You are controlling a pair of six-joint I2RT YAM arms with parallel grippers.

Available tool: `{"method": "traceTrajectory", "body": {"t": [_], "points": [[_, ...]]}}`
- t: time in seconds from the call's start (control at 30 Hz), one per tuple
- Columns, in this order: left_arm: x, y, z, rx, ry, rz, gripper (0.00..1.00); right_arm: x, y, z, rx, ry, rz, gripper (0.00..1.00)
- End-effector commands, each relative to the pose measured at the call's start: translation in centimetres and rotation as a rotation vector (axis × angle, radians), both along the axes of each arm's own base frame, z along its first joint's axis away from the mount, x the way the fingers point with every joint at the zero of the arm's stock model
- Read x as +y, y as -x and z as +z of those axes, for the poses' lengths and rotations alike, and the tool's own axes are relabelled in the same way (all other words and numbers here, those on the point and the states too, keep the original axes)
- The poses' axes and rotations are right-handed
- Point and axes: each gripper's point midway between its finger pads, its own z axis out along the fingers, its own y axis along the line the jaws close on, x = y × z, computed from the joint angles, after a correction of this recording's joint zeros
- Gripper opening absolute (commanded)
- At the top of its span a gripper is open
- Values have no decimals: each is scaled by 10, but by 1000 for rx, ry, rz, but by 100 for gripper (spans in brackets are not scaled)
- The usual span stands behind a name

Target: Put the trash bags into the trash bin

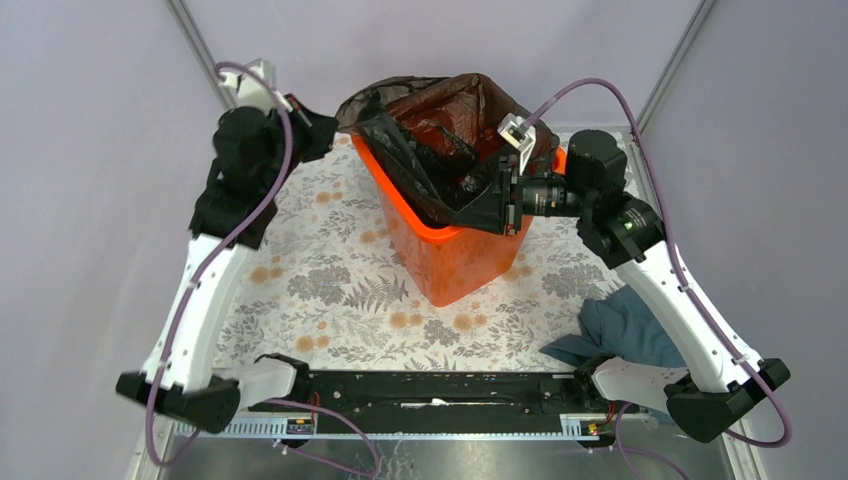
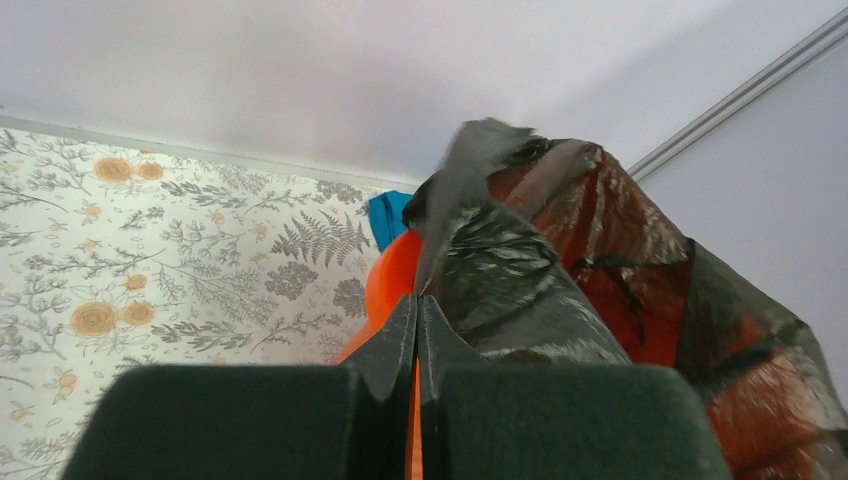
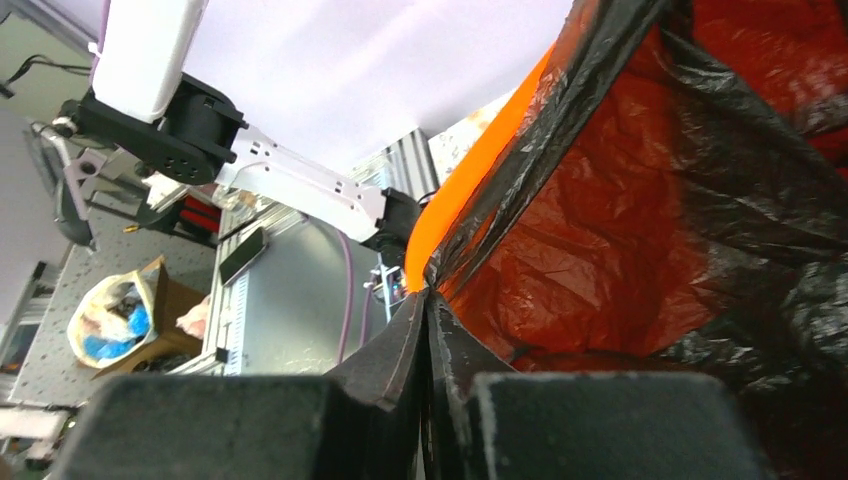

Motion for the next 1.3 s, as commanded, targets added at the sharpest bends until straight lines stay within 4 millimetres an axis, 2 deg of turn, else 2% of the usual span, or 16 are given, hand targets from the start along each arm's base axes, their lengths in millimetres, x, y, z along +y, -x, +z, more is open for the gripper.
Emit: {"method": "traceTrajectory", "body": {"t": [0.0, 0.17, 0.3, 0.4, 0.5, 0.63, 0.77, 0.83, 0.9, 1.1, 1.2, 1.27], "points": [[20, 24, 11, -75, 0, 57, 0, 10, 25, 8, 8, -36, 70, 13], [23, 20, -31, 17, -31, 72, 0, 25, 36, -12, 49, 4, 78, 16], [27, 9, -57, 66, -60, 103, 0, 32, 39, -20, 68, 16, 60, 33], [33, -4, -68, 83, -88, 129, 0, 37, 34, -29, 91, 20, 27, 41], [44, -19, -75, 106, -91, 155, 0, 43, 27, -39, 108, 29, 0, 37], [44, -34, -77, 102, -47, 131, 0, 49, 19, -55, 102, 52, -41, 35], [30, -49, -91, 143, -18, 74, 0, 48, 19, -70, 98, 94, -61, 48], [20, -53, -105, 181, 5, 26, 0, 45, 24, -65, 93, 99, -57, 54], [14, -54, -117, 199, 29, 7, 0, 37, 30, -49, 63, 81, -65, 62], [11, -50, -159, 291, 31, -7, 0, -9, 26, 2, -89, 65, -266, 78], [7, -46, -168, 318, 36, -31, 0, -37, 13, 24, -165, 72, -419, 81], [5, -43, -169, 324, 43, -48, 0, -64, -7, 37, -192, 71, -612, 85]]}}
